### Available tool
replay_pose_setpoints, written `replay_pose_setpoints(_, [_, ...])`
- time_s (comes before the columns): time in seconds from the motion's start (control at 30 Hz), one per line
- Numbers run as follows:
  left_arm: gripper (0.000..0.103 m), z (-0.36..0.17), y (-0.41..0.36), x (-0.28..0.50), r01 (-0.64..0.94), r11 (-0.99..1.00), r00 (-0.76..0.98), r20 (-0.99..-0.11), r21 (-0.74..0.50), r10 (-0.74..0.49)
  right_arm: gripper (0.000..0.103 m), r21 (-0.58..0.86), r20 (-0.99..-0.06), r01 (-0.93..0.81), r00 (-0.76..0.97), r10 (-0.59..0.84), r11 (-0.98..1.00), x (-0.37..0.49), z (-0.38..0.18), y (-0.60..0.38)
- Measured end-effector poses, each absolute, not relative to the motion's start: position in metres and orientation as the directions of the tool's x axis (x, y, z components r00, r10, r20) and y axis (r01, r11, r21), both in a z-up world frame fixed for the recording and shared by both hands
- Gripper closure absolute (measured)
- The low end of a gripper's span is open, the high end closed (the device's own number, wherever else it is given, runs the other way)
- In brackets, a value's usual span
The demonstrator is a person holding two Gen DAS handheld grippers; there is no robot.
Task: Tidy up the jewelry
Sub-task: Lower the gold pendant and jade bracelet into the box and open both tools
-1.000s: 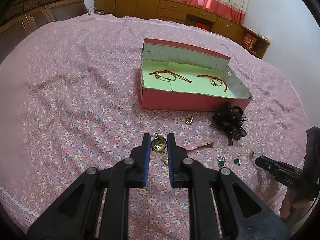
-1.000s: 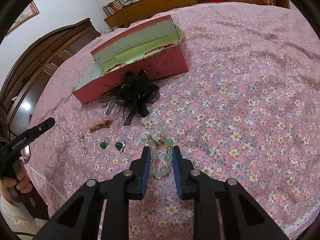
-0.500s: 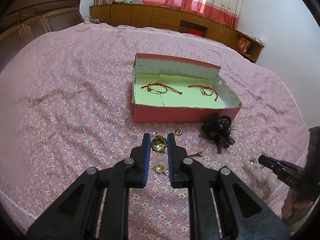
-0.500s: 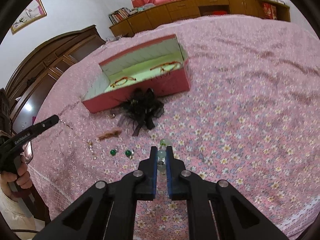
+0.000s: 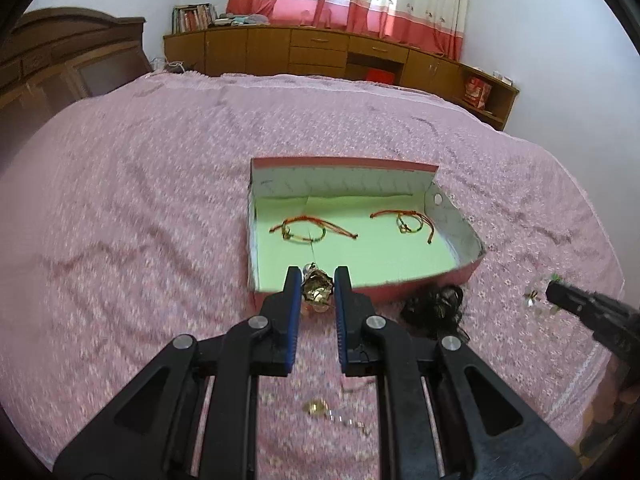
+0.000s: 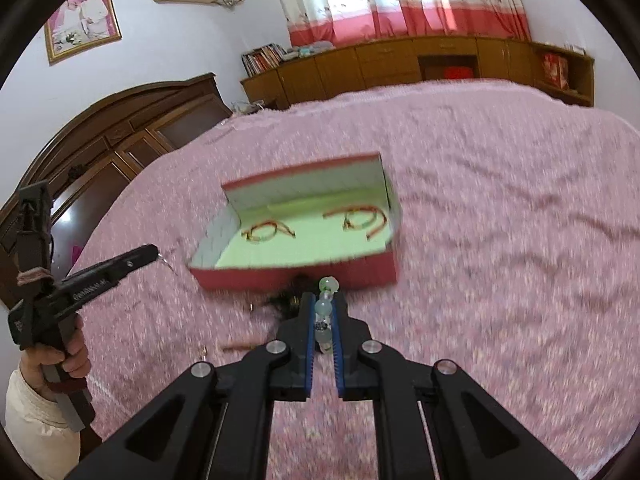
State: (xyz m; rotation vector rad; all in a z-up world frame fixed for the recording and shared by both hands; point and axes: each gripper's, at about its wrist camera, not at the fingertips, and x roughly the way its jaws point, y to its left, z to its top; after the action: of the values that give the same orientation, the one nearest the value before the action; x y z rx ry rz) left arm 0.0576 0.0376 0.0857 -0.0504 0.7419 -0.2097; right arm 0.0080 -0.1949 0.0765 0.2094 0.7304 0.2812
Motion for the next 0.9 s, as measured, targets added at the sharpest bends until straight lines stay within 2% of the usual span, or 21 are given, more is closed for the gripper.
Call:
replay_pose_setpoints(0.43, [0.095,0.07,0.024,0.116,0.178,0.978,0.688,-0.698,-0.104,-0.2,0.094,0.267,-0.624,-0.208,0.707,0.333,0.941,0.089,0.084,-0.181])
replay_pose_setpoints(0.9, [0.095,0.02,0.019,0.162,0.132,0.985,0.615,-0.77,-0.11,-0.169,0.094,0.288,-0.712,-0.163,0.623,0.325,0.944,0.16,0.026,-0.176])
